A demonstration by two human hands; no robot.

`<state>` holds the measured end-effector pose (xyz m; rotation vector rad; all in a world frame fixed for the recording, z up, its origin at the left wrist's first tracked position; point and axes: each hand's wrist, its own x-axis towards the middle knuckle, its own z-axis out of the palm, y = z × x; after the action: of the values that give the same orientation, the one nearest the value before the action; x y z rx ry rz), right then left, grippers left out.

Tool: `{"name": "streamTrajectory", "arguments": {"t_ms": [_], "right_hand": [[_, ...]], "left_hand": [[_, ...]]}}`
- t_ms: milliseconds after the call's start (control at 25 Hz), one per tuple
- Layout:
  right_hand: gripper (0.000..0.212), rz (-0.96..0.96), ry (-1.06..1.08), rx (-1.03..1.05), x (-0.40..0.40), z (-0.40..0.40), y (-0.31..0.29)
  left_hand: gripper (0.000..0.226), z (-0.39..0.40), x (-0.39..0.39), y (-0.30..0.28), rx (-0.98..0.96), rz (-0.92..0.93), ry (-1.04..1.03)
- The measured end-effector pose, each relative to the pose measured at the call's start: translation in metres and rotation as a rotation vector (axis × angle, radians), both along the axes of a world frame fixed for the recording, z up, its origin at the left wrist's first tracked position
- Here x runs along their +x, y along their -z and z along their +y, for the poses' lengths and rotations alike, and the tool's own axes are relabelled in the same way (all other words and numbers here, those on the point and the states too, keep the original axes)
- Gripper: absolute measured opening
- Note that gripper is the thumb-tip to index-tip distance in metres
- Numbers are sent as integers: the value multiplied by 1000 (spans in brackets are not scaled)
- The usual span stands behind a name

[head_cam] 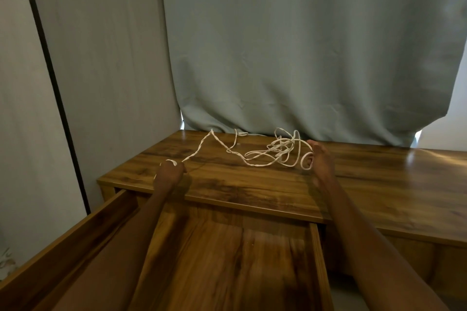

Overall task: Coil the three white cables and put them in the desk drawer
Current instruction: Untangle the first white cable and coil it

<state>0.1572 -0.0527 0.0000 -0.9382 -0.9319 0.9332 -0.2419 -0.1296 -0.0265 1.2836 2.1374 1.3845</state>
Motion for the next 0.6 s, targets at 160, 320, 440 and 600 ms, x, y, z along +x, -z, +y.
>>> {"name": "streamTrajectory", "arguments": {"t_ms": [160,320,440,600], "right_hand": [[34,276,-189,200,-30,-11,-7],[34,-527,-30,285,-39,-4,-16],[44,-1164,133,98,-16,13,-8],[58,-1309,132,-347,18,16,9]], "left_hand": [[13,-2,35,-24,67,-258,115],[20,-1,50,-35,89,-436,176],[27,0,51,-39,105,-480,192],[30,3,52,-35,97,-470,193]]}}
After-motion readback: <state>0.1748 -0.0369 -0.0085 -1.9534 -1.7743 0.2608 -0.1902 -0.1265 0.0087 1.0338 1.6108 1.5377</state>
